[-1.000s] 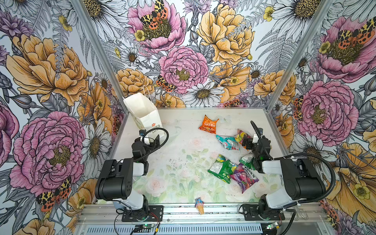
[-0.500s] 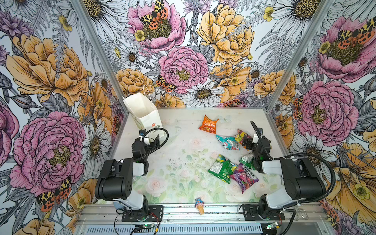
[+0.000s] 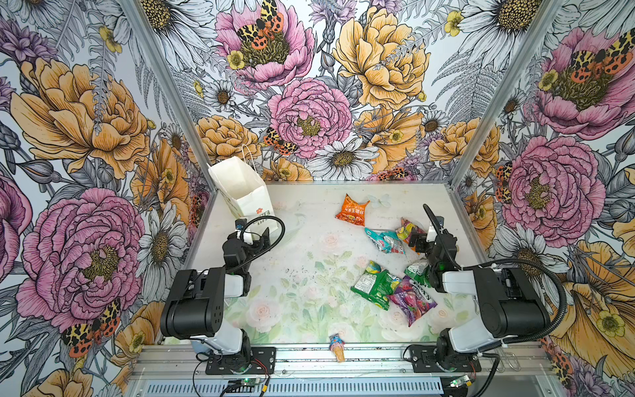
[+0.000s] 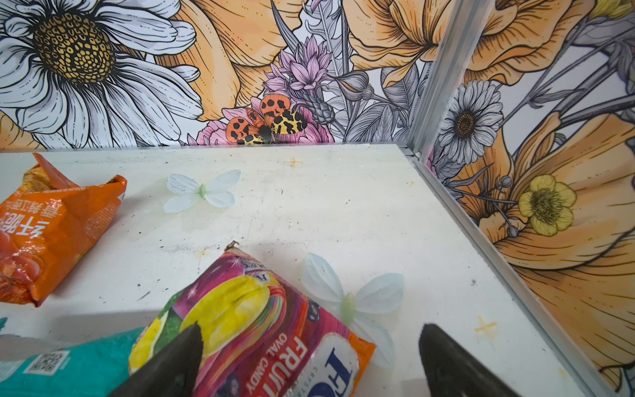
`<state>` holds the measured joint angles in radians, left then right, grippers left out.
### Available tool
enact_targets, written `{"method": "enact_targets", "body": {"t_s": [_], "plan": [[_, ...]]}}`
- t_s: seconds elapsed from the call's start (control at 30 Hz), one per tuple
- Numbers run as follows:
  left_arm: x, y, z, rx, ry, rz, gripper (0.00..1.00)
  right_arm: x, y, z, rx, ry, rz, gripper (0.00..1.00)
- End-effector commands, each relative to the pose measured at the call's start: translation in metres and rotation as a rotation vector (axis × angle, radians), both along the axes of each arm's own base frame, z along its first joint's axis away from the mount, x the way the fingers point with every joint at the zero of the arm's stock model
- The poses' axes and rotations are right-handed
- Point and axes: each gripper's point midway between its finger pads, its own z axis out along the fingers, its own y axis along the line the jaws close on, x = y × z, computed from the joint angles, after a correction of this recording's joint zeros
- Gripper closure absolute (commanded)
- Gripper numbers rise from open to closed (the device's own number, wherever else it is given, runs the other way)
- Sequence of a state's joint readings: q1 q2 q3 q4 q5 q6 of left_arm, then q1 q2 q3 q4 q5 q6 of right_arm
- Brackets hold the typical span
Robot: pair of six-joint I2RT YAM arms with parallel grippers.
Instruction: Place the snacks into the paper bag
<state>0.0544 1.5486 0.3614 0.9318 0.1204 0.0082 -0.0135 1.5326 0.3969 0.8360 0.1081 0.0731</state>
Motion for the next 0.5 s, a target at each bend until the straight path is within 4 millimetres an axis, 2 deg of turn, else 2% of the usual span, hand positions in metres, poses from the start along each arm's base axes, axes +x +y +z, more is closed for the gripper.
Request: {"method": "enact_targets", "body": {"t_s": [0.0,0.33,0.47], "plan": [[0.005,0.001,0.008,0.022,-0.026,0.012,0.01,0.001,0.000,0.003,0.006,-0.018,0.004,0.00],[0.003,0.001,0.009,0.030,-0.035,0.023,0.01,0.001,0.000,0.004,0.004,-0.019,0.003,0.02],[-0.010,-0.001,0.026,0.043,-0.097,0.035,0.01,-0.002,-0.002,0.015,0.006,-0.033,-0.014,0.03]]}}
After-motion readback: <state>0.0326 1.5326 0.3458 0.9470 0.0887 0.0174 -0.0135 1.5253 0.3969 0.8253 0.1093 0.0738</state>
